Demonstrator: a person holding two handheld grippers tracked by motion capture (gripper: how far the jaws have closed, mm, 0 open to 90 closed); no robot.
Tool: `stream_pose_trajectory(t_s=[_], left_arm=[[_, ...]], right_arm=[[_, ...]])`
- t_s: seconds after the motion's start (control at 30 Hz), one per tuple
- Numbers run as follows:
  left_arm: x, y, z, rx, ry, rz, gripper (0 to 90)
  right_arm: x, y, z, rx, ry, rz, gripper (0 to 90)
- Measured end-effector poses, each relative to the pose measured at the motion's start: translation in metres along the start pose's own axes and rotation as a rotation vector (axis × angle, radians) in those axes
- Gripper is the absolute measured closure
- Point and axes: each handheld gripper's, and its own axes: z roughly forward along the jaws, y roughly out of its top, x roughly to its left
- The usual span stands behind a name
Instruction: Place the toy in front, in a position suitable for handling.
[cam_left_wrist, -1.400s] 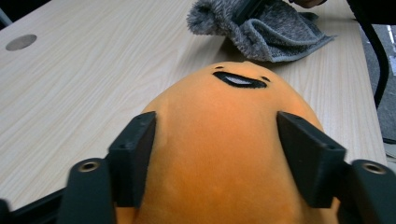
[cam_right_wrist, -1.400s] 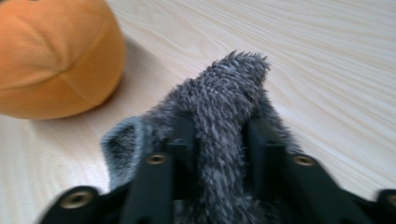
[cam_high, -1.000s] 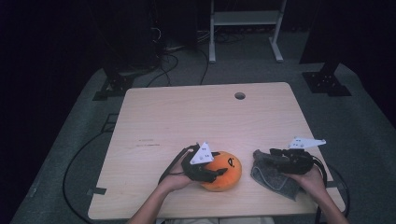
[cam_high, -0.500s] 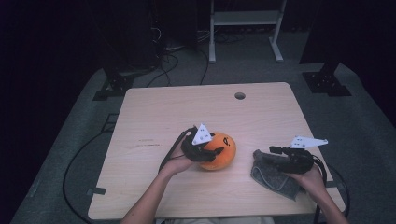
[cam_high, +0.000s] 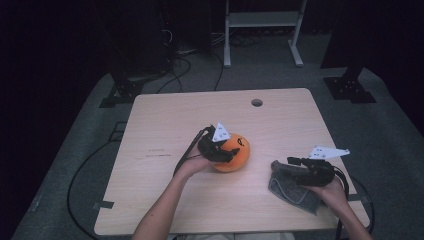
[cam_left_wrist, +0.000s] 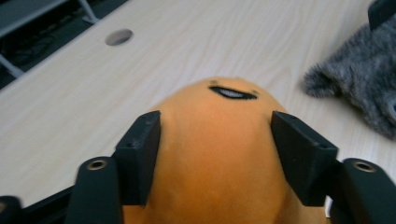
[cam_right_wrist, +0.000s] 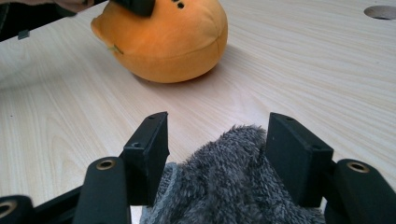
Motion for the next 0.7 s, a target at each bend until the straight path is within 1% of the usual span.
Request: stream_pose_trajectory(t_s=[0.07,0.1,0.17,0.23,0.3,0.33,0.5,0.57,0.7], left_arm=[[0.0,0.0,-0.004,-0.012,0.003,-0.02,27.3],[0.0,0.0,-0.006,-0.026,0.003,-0.026,25.7],[0.0,0.001,-0.011,-0.031,0.008,-0.031,21.9],[0.0,0.002,-0.016,-0.027,0.003,-0.021,19.6],[0.0,0.001,-0.018,-0.024,0.008,-0.015,19.0],[0.001,0.0,-0.022,-0.025,0.01,-0.018,17.7],[0.003,-0.007,-0.031,-0.032,0.02,-0.026,16.6],[0.003,-0.011,-0.034,-0.037,0.022,-0.04,15.8],[0.003,-0.017,-0.04,-0.043,0.025,-0.051,14.8]], right_arm=[[0.001,0.0,0.0,0.0,0.002,-0.002,38.0],[0.001,0.0,0.001,0.001,0.002,-0.003,37.9],[0.001,0.0,0.001,0.001,0.0,-0.001,37.9],[0.002,0.0,0.002,0.003,0.001,-0.003,37.8],[0.002,0.001,0.002,0.002,0.002,-0.005,37.6],[0.003,0.001,0.003,0.003,0.0,-0.008,37.4],[0.004,0.0,0.004,0.012,-0.001,-0.009,36.9],[0.003,-0.001,0.004,0.01,-0.001,-0.006,36.8],[0.004,0.0,0.004,0.008,-0.001,-0.005,36.6]])
